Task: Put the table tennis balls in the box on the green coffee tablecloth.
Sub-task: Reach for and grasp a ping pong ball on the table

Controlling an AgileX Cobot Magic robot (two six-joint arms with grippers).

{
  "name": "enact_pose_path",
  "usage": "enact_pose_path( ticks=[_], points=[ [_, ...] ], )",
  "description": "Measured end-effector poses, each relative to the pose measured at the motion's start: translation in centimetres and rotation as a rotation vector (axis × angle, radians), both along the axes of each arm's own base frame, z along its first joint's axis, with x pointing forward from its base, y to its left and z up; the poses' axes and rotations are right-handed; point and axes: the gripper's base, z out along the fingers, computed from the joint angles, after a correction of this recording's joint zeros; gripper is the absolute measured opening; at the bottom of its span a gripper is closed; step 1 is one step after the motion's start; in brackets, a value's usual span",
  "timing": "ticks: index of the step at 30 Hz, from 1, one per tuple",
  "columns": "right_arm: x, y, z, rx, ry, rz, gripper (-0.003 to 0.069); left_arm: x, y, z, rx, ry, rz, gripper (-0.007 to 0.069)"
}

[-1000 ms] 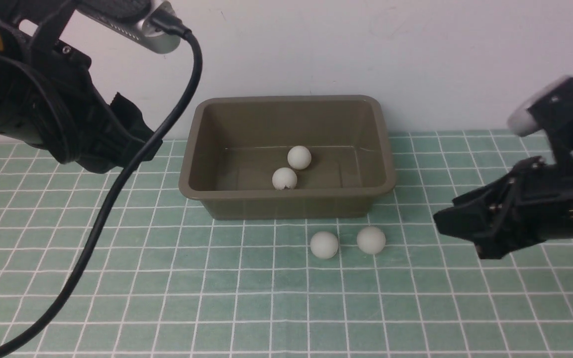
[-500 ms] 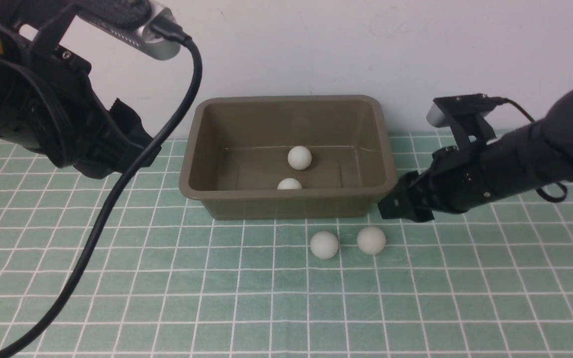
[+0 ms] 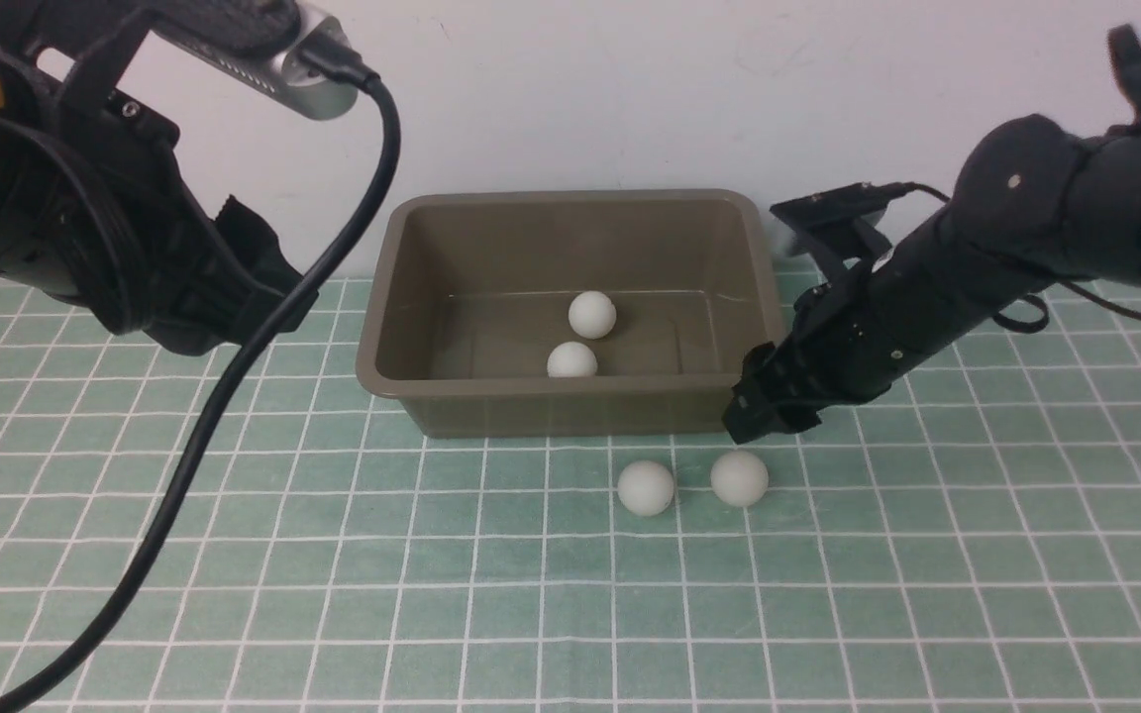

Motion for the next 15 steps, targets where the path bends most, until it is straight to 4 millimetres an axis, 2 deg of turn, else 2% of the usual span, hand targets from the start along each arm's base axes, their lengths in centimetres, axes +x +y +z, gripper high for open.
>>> enact_pose_path(
  ticks=[5,15],
  points=[
    [-0.1,1.4,-1.2,-0.005,0.022,0.0,0.0388,0.0,0.0,0.0,0.001,0.0,0.0,0.0395],
    [0.4,1.9,-2.5,-0.056,-0.003,-0.052,0.0388,-0.2,0.0,-0.1,0.009,0.023,-0.003,0.0395]
  ],
)
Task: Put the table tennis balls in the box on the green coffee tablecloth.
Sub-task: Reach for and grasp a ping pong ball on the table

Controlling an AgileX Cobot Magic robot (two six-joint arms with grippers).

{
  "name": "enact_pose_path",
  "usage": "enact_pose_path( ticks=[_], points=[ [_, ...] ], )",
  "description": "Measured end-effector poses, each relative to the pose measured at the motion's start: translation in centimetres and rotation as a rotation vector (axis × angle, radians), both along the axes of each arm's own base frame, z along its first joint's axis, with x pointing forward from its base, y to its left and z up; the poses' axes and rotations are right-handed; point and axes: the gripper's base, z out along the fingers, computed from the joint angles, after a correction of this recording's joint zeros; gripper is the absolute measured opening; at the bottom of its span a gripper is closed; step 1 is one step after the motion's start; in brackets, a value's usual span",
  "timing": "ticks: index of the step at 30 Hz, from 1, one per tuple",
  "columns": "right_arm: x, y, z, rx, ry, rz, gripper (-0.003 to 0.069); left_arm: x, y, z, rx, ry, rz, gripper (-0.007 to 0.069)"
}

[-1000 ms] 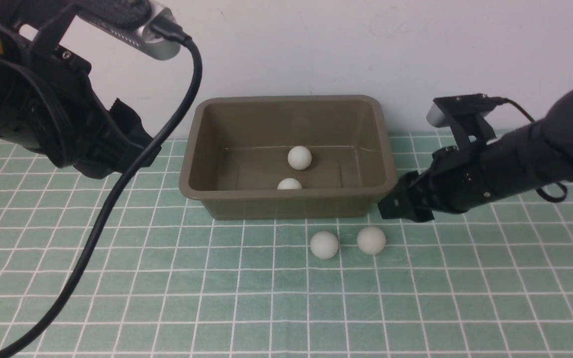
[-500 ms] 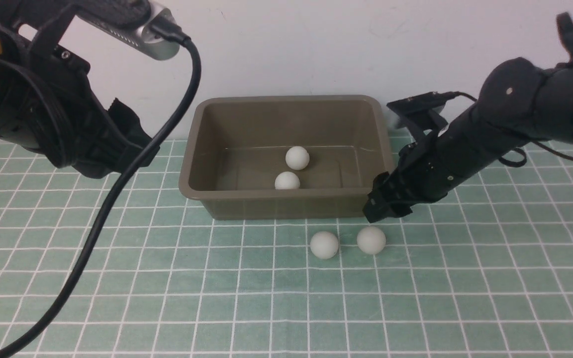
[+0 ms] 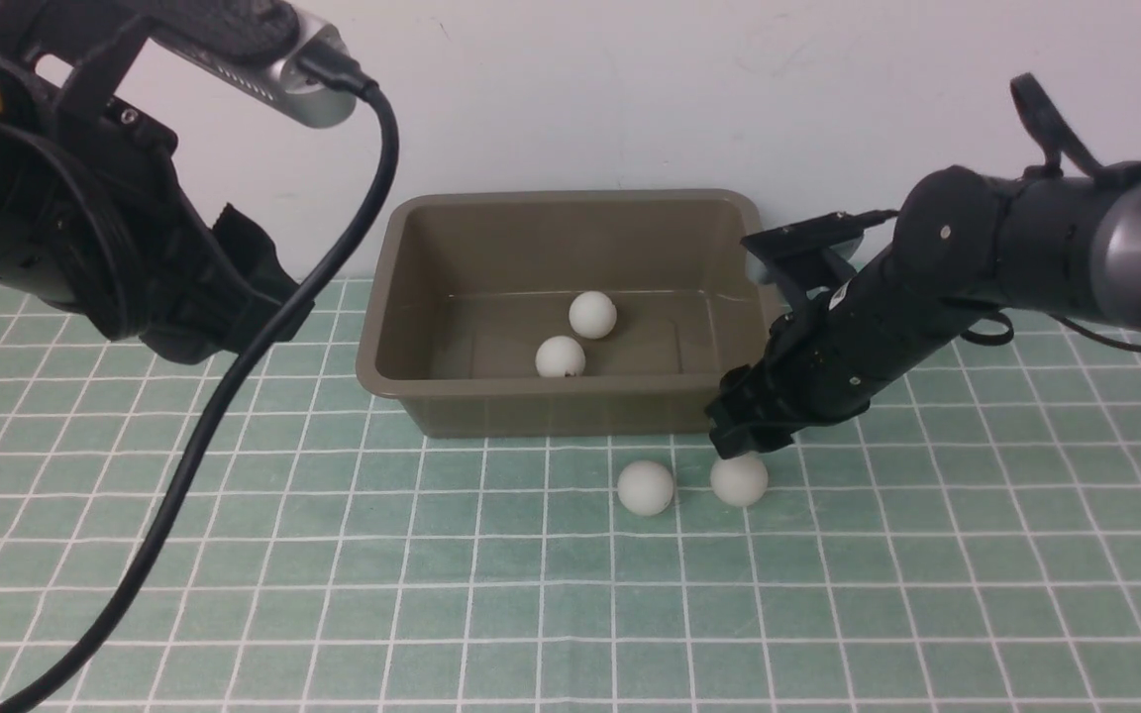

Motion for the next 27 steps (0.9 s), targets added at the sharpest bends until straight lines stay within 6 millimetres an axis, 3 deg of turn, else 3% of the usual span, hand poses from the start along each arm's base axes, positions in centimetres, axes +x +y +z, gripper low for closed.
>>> enact_pose_path(
  ticks=[27],
  points=[
    [0.22,-0.15,-0.34,-0.02,-0.004,-0.014,0.0388,-0.02,0.01,-0.02,0.0,0.004,0.001,0.0395]
  ],
)
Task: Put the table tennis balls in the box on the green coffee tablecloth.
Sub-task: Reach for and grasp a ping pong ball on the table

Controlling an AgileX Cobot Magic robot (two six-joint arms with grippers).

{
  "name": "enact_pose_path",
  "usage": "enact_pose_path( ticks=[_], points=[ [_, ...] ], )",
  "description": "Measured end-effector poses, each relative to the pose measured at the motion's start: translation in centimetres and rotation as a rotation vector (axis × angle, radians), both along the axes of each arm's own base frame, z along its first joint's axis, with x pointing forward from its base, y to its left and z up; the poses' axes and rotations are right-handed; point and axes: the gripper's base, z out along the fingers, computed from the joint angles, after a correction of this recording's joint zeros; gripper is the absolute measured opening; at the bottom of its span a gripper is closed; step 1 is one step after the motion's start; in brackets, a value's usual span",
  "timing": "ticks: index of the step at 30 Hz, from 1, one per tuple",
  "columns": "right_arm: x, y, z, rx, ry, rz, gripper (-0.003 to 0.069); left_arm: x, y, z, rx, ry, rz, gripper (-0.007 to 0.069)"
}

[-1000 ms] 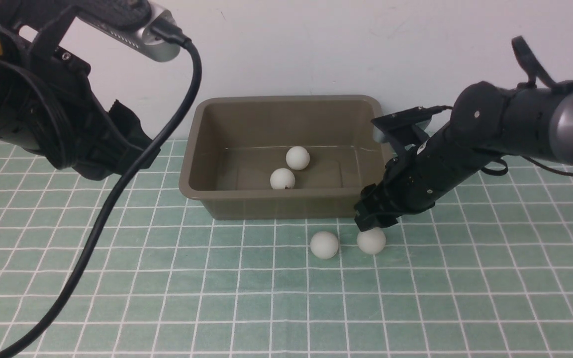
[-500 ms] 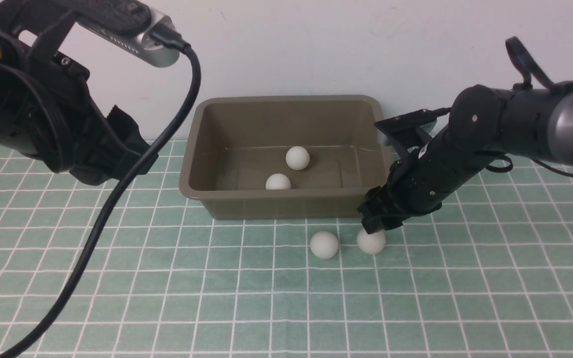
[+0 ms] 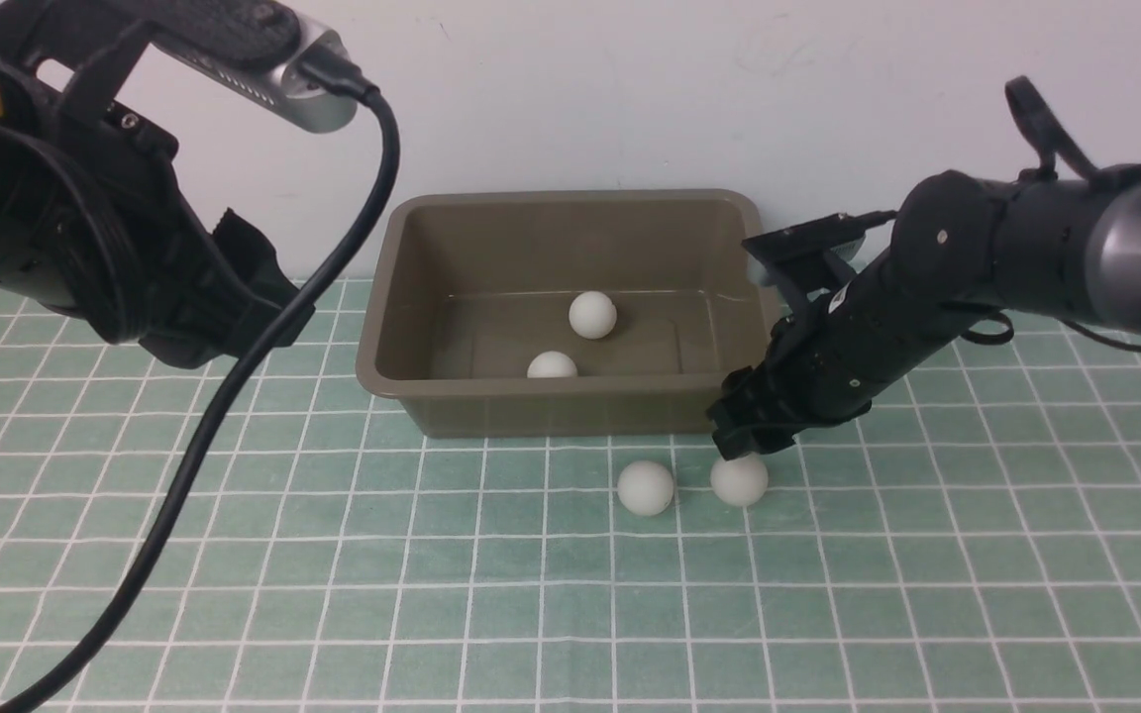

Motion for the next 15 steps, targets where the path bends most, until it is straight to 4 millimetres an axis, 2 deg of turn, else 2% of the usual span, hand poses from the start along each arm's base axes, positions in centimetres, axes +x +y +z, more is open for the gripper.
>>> enact_pose_path(
  ticks=[5,15],
  points=[
    [0.3,0.1,-1.1,-0.001,0.007,0.004,0.0388,0.0,0.0,0.0,0.0,-0.001,0.0,0.0395],
    [0.5,0.3,-1.7,0.012,0.013,-0.008,0.0388,0.0,0.0,0.0,-0.001,-0.001,0.001,0.0395]
  ],
)
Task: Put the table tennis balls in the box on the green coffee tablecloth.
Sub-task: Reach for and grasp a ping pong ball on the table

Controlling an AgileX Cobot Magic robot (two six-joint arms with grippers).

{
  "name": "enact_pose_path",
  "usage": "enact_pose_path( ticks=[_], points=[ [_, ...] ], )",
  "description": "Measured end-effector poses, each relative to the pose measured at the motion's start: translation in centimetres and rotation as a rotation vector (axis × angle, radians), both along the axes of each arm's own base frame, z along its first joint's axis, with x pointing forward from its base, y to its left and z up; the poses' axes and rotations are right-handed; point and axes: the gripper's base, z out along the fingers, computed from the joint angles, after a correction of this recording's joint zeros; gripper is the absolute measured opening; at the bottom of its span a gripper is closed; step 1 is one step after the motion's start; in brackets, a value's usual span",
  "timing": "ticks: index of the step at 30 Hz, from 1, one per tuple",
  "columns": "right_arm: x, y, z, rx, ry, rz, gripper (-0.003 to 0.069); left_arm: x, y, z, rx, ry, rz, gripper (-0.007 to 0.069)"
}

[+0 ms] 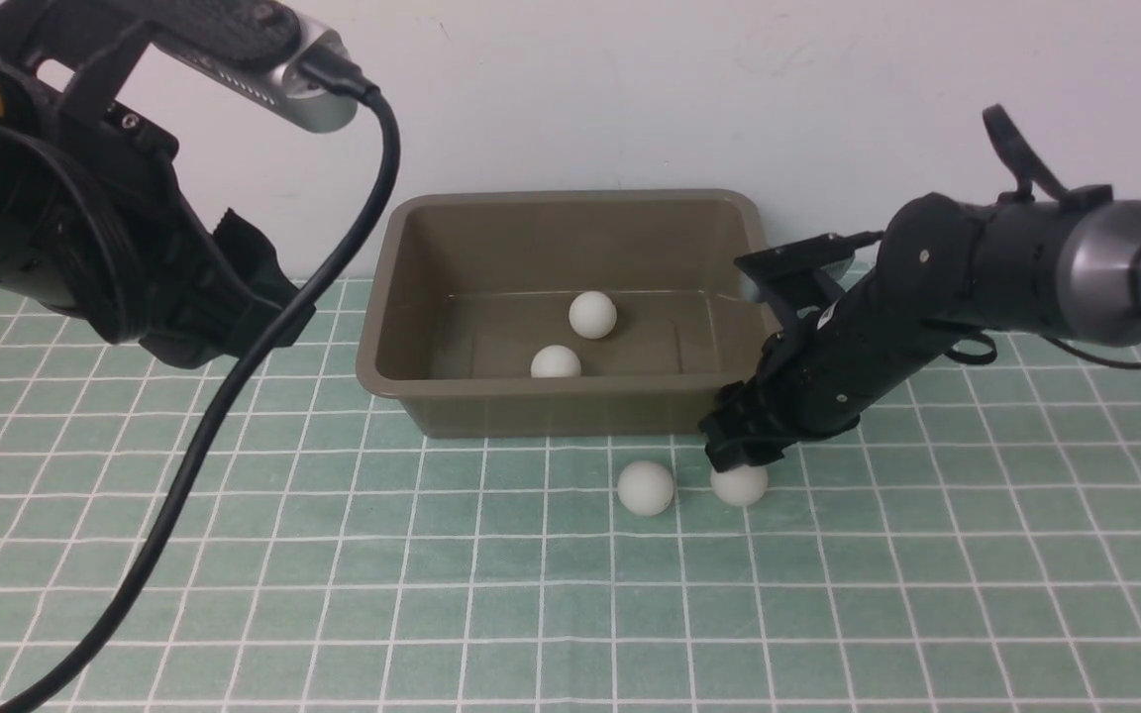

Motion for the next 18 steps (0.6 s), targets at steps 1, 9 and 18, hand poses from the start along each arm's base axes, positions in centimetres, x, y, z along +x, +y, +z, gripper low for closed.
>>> enact_pose_path(
  ticks=[1,9,18],
  points=[
    [0.0,0.0,-0.2,0.0,0.006,0.002,0.0388,0.0,0.0,0.0,0.0,0.0,0.0,0.0395],
    [0.1,0.3,-2.1,0.006,0.06,0.001,0.0384,0.0,0.0,0.0,0.0,0.0,0.0,0.0395],
    [-0.3,-0.4,-0.4,-0.064,0.029,0.037,0.0366,0.0,0.0,0.0,0.0,0.0,0.0,0.0395]
  ],
)
